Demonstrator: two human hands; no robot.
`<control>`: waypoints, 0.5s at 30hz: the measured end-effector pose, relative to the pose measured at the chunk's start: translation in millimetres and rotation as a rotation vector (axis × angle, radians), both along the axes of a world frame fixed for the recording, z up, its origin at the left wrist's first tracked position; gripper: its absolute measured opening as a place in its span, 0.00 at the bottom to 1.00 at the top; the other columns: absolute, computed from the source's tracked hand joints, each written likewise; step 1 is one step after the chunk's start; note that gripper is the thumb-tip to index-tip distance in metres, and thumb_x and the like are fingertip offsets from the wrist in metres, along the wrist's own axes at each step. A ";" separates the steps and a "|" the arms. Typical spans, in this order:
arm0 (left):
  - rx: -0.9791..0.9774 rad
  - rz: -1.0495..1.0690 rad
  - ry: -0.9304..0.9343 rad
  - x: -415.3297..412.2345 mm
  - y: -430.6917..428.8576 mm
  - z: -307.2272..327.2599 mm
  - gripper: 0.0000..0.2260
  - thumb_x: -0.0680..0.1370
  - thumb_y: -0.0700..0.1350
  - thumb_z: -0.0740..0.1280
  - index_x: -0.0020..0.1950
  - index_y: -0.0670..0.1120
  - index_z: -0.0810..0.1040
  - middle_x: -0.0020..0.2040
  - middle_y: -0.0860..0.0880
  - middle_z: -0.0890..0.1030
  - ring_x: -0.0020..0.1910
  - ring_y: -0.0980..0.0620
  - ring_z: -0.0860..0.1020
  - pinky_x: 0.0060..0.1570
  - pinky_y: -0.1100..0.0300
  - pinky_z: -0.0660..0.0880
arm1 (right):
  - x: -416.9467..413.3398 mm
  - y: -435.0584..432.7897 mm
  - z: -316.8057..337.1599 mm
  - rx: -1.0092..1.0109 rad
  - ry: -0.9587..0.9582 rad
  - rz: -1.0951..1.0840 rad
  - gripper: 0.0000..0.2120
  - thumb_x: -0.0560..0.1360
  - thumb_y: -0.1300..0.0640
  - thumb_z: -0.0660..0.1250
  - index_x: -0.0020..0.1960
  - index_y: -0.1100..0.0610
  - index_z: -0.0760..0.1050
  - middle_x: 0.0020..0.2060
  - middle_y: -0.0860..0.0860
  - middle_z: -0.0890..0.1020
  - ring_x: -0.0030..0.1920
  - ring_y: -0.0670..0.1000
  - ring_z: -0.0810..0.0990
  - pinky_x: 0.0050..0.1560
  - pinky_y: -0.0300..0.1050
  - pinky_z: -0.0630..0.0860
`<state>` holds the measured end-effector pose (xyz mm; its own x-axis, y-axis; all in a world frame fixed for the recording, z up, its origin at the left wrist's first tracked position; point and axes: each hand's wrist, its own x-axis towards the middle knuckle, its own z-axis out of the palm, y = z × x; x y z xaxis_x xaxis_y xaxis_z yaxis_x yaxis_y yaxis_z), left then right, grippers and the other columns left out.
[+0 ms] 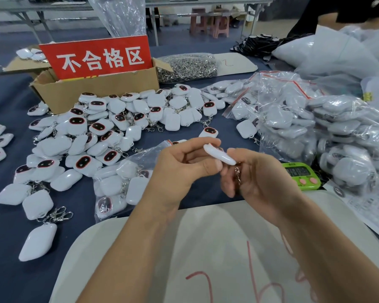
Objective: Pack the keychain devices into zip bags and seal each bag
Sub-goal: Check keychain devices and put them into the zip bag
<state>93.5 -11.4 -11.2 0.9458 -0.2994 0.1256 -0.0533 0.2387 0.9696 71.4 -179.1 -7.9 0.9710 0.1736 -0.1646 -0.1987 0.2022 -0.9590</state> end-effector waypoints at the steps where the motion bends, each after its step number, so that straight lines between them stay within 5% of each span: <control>1: -0.008 0.027 -0.005 -0.2 -0.9 -0.3 0.12 0.68 0.36 0.76 0.51 0.44 0.86 0.41 0.47 0.87 0.41 0.51 0.84 0.48 0.63 0.78 | 0.2 0.7 -1.1 -0.065 -0.030 -0.043 0.15 0.77 0.51 0.65 0.36 0.56 0.83 0.31 0.59 0.80 0.31 0.56 0.74 0.39 0.48 0.71; 7: 0.123 0.243 -0.066 1.9 -2.6 -6.9 0.09 0.71 0.34 0.78 0.45 0.48 0.89 0.41 0.45 0.88 0.38 0.49 0.85 0.44 0.60 0.80 | 1.2 5.3 -3.8 -0.211 -0.173 -0.135 0.15 0.74 0.51 0.65 0.46 0.61 0.86 0.43 0.62 0.85 0.38 0.54 0.79 0.47 0.52 0.71; 10: 0.176 0.307 -0.069 2.3 -1.5 -7.1 0.13 0.70 0.38 0.80 0.40 0.58 0.88 0.39 0.49 0.87 0.37 0.55 0.82 0.40 0.62 0.79 | 1.6 4.4 -4.7 -0.197 -0.186 -0.104 0.13 0.74 0.52 0.67 0.44 0.60 0.86 0.42 0.62 0.85 0.39 0.54 0.80 0.49 0.51 0.74; 15: 0.145 0.285 0.015 0.4 -2.0 -6.0 0.07 0.69 0.46 0.78 0.45 0.56 0.89 0.42 0.50 0.88 0.42 0.54 0.84 0.42 0.61 0.79 | 2.0 9.6 -8.5 -0.294 -0.293 -0.199 0.11 0.77 0.54 0.68 0.41 0.54 0.86 0.36 0.56 0.86 0.34 0.50 0.79 0.41 0.42 0.77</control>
